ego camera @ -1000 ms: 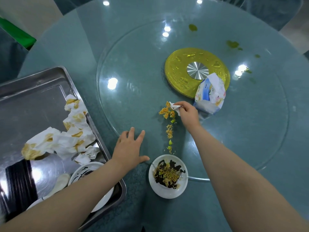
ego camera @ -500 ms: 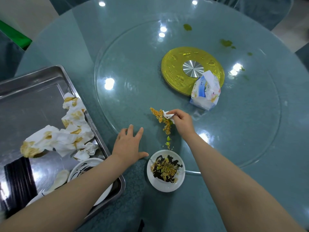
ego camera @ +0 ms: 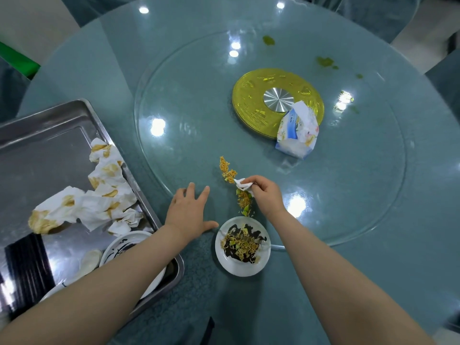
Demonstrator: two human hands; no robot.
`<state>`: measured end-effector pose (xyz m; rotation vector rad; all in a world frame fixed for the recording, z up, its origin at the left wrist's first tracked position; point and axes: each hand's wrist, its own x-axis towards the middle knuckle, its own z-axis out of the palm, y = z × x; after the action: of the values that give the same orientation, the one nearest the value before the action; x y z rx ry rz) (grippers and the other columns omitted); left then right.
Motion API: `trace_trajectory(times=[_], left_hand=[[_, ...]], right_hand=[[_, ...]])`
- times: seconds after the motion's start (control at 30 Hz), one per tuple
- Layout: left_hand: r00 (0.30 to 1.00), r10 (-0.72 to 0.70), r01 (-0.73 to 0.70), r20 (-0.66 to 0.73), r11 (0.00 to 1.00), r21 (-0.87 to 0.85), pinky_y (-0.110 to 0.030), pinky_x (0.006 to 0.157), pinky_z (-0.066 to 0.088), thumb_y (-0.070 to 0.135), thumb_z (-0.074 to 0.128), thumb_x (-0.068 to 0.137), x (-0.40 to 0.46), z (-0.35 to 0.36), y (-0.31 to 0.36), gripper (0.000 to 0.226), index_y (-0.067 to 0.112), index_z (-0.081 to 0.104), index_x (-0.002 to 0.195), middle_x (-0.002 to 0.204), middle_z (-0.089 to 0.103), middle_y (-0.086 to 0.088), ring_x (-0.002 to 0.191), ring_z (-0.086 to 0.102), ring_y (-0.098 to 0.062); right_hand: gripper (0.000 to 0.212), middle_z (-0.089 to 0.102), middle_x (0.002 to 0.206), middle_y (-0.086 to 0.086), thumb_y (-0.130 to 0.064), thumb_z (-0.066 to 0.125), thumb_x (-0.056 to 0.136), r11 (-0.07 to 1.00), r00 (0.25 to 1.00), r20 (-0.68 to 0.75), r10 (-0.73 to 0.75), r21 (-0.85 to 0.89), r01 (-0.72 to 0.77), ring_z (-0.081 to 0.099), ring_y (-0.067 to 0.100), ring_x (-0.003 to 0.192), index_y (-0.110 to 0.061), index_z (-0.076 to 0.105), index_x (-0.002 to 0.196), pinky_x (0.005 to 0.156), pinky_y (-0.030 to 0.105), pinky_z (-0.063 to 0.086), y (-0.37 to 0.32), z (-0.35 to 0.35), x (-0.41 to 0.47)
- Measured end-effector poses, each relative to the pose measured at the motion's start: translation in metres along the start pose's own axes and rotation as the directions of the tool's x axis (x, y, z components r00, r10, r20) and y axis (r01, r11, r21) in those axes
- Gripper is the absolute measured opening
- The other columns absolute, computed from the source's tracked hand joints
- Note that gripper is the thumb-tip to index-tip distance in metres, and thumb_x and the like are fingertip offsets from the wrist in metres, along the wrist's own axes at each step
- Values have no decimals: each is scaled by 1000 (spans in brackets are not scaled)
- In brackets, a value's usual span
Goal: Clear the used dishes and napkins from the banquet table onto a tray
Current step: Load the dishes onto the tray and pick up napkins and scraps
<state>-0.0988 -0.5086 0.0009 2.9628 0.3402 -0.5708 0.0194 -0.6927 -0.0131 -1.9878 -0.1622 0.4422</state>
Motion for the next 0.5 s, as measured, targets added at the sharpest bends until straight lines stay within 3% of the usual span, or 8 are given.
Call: trace_trajectory(times=[0.27, 0.4, 0.5], left_hand=[[1000, 8, -8, -1, 1000, 7, -45, 112, 29, 77, 53, 75, -1, -3, 3, 104, 27, 7, 154, 156, 14, -17, 137, 23, -38], [1000, 9, -9, 6, 1000, 6, -45, 113, 28, 77, 53, 75, -2, -3, 5, 105, 26, 7, 154, 156, 14, -17, 137, 23, -39], [1000, 11, -11, 7, 1000, 21, -45, 113, 28, 78, 51, 76, -3, -2, 5, 104, 26, 7, 154, 156, 14, -18, 137, 23, -40]], right_hand=[[32, 71, 88, 6, -9, 52, 91, 998, 999, -3, 44, 49, -44, 52, 15, 69, -32, 73, 83, 62, 29, 43, 6, 1, -28], [31, 70, 83, 3, -8, 51, 93, 998, 999, -3, 52, 48, -51, 49, 9, 61, -29, 73, 85, 54, 16, 39, 5, -1, -43], [32, 71, 86, -2, -7, 50, 93, 997, 999, -2, 51, 66, -51, 55, 12, 68, -29, 73, 85, 60, 21, 45, 8, 0, -53]])
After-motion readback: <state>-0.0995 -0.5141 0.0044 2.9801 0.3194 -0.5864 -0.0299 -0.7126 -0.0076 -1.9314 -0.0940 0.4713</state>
